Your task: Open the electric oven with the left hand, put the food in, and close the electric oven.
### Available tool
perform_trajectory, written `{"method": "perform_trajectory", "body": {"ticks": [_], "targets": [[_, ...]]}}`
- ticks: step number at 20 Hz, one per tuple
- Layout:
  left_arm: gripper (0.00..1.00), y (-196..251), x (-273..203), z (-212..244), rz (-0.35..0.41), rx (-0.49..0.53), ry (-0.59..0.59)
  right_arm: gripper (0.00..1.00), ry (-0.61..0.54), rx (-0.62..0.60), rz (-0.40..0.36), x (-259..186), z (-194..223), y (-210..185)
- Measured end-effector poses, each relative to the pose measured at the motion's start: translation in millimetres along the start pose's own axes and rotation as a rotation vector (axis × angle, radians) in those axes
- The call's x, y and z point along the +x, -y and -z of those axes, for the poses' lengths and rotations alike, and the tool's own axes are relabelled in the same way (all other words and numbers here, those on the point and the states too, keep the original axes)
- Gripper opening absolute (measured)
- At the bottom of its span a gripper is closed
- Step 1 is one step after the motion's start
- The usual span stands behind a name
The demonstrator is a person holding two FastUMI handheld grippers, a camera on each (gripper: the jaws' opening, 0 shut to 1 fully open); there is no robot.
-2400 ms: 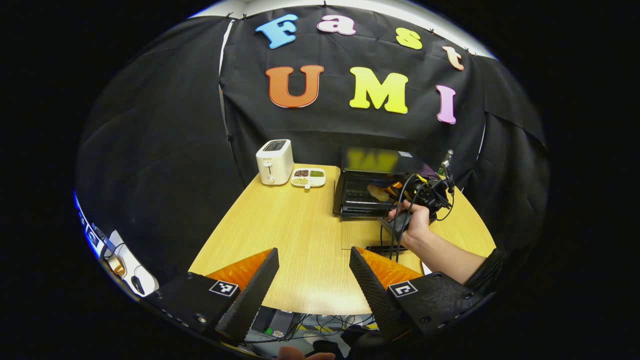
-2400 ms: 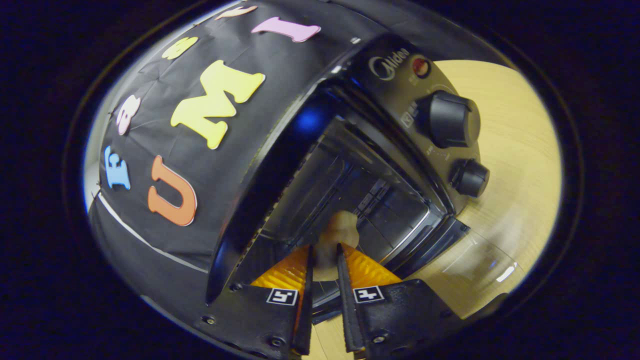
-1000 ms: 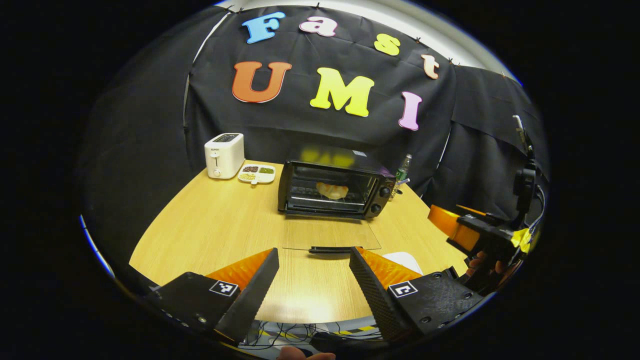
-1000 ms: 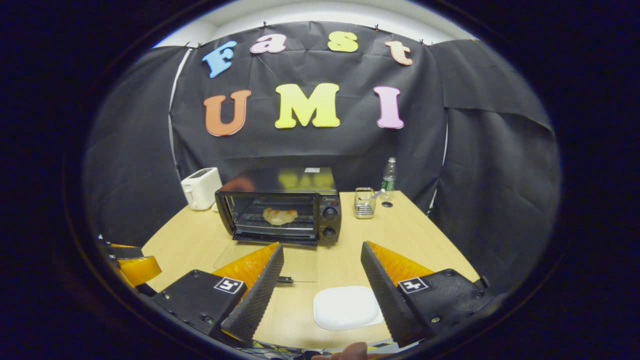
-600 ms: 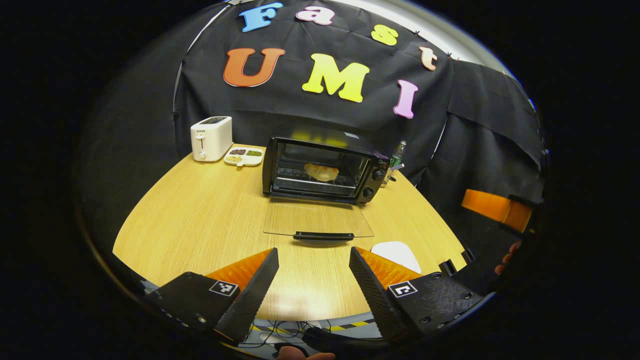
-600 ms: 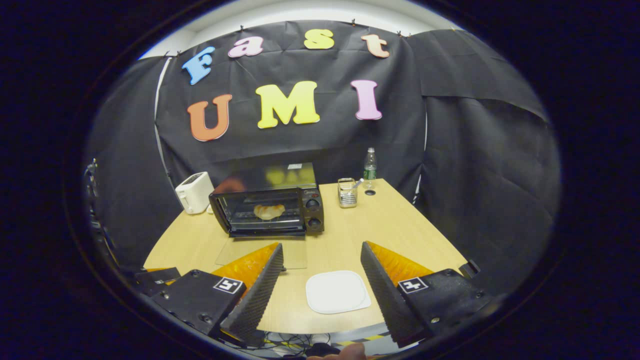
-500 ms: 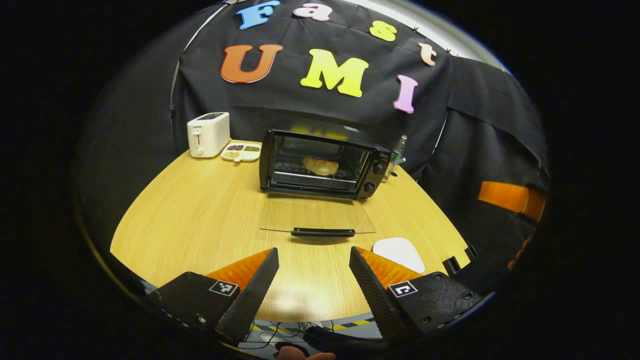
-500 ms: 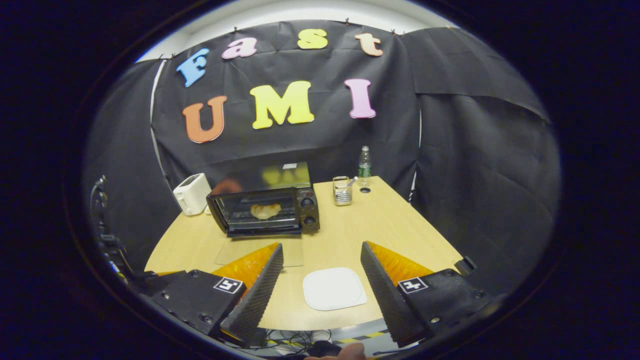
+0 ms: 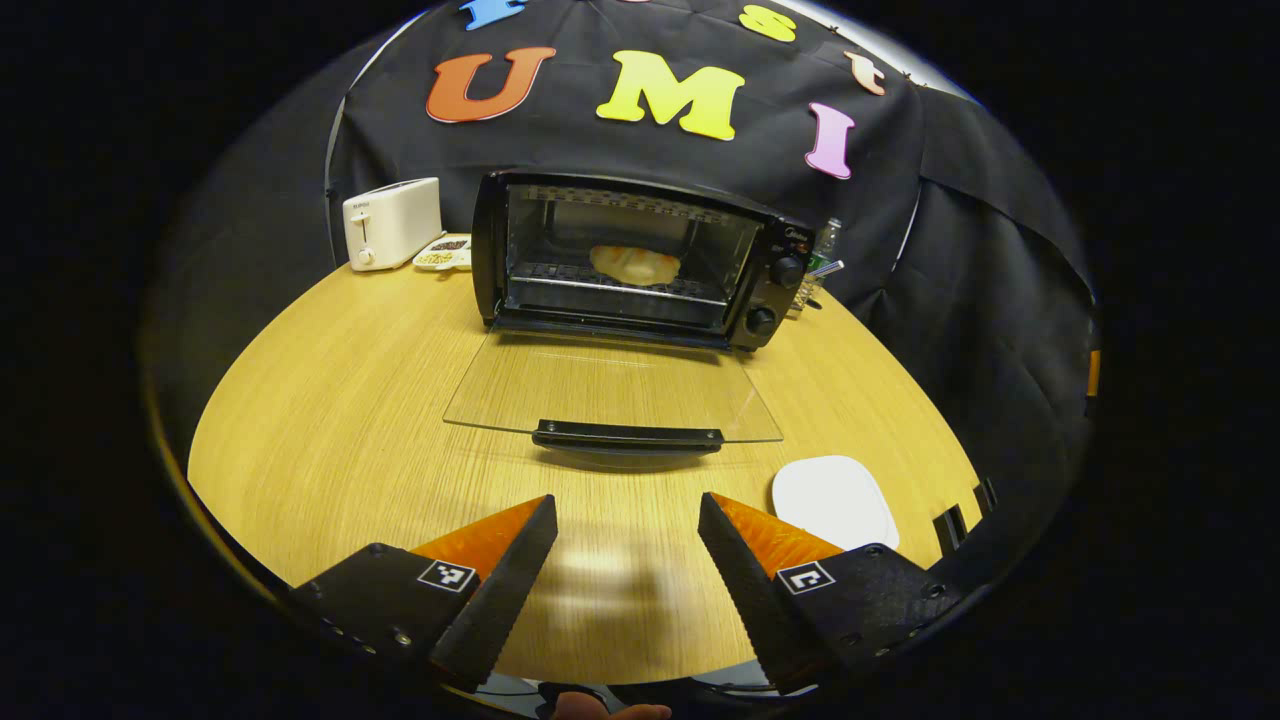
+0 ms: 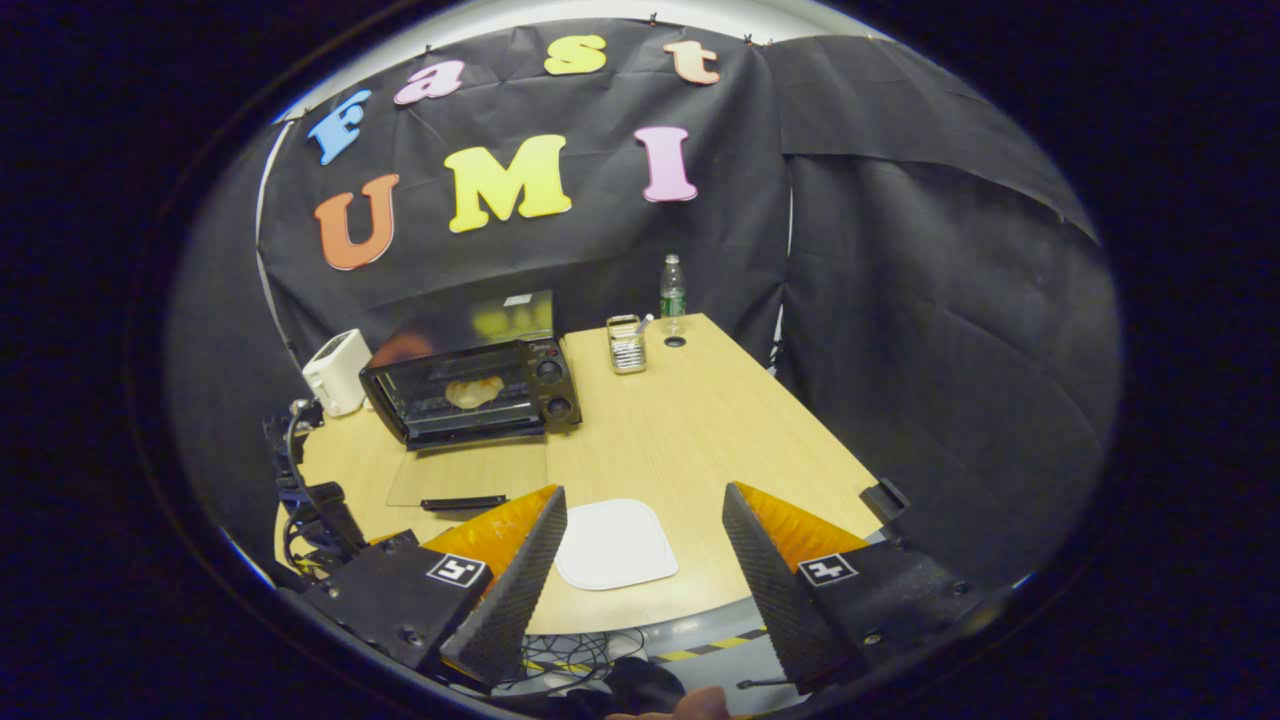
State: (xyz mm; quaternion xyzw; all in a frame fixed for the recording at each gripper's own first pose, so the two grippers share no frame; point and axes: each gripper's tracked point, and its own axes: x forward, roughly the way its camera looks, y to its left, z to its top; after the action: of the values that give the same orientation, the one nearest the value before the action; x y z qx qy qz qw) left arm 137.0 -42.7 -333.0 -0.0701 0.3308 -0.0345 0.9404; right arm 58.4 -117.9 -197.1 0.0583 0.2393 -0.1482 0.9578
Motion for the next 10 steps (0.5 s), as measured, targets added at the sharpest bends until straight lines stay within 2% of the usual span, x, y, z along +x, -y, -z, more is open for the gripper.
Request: {"method": "perform_trajectory", "body": {"ticks": [7, 10], "targets": [[0.94, -4.2, 36.2, 7.3, -0.049, 0.01, -0.061, 0.98, -0.034, 0.014, 0.036, 9.9, 4.6, 11.9], [0.94, -5.4, 48.4, 13.2, -0.057, 0.013, -0.101, 0.98, -0.056, 0.049, 0.018, 12.4, 5.5, 5.0]]}}
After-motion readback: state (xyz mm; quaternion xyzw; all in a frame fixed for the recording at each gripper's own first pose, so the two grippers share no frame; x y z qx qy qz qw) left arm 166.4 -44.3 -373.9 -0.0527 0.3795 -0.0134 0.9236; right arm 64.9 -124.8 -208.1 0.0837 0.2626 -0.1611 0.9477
